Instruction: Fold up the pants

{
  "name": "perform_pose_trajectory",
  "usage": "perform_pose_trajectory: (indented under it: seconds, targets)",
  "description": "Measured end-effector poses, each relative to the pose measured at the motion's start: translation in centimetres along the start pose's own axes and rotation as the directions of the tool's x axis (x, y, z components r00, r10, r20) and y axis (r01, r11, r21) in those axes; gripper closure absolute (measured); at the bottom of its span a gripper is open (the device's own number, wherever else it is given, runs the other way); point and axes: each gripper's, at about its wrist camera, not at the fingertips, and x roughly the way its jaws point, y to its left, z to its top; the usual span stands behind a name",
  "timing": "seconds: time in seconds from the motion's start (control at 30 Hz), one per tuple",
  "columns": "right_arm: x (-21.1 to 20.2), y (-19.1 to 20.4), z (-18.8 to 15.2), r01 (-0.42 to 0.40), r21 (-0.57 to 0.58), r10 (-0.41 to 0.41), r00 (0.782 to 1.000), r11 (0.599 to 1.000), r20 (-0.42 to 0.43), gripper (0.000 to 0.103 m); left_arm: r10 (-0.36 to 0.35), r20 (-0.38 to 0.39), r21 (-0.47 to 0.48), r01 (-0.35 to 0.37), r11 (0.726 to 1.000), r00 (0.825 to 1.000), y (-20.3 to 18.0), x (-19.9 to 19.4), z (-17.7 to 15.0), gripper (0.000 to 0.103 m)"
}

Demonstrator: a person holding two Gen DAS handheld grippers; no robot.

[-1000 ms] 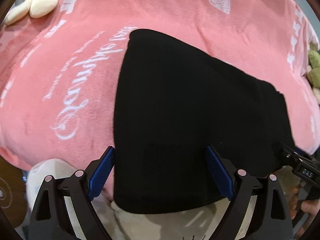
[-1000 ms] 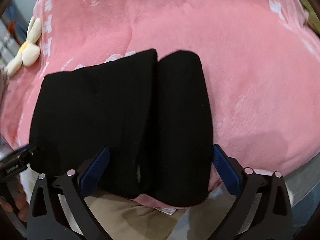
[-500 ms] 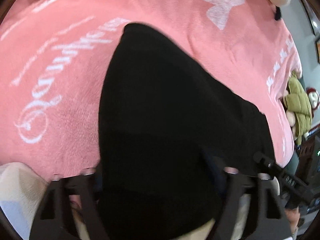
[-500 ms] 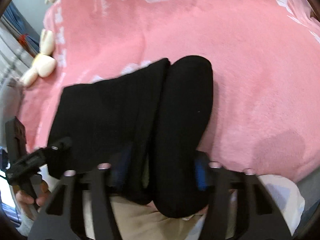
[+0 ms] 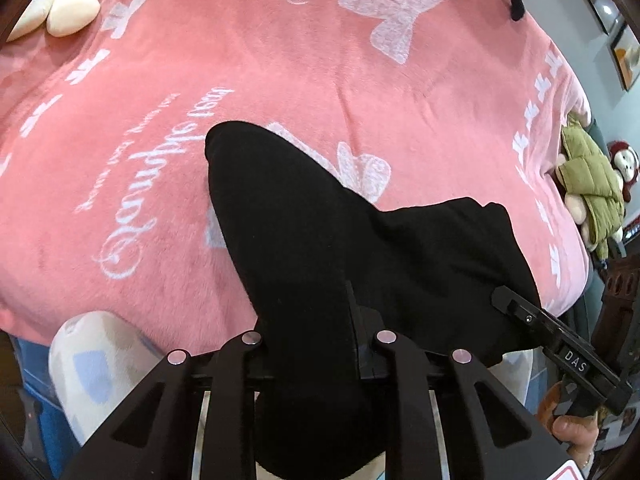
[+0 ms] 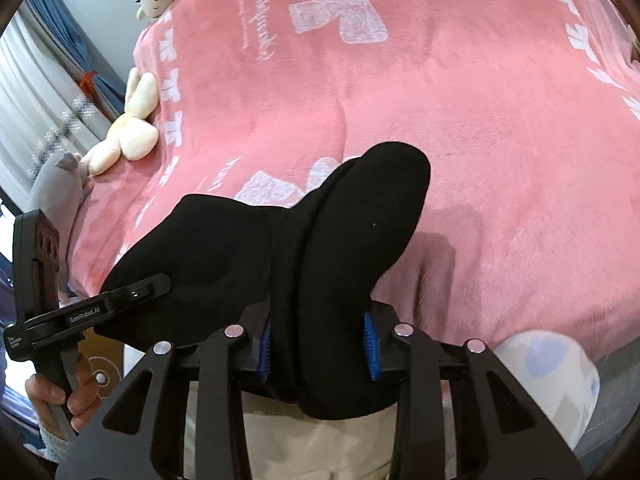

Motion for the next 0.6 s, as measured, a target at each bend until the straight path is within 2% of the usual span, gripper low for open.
perform_pose_trajectory:
  seconds: [0.37,0.6]
  targets:
    - [-3.9,2.5,-1.7,-0.037,-0.036,0.037,0.999,0.999,0.012,0.071,0.012,0.004,0.039,-0.012,0.999,1.0,-1.1,-3.2,-1.6,0.086]
    - [-7.6,4.7,-0.4,-0.065,-0.088,0.074,0.992,0.994,0.105,0.071,-0.016,0.069,0.076,0.01,0.997,0.997,-2.1,-6.5,-0.7,0.085]
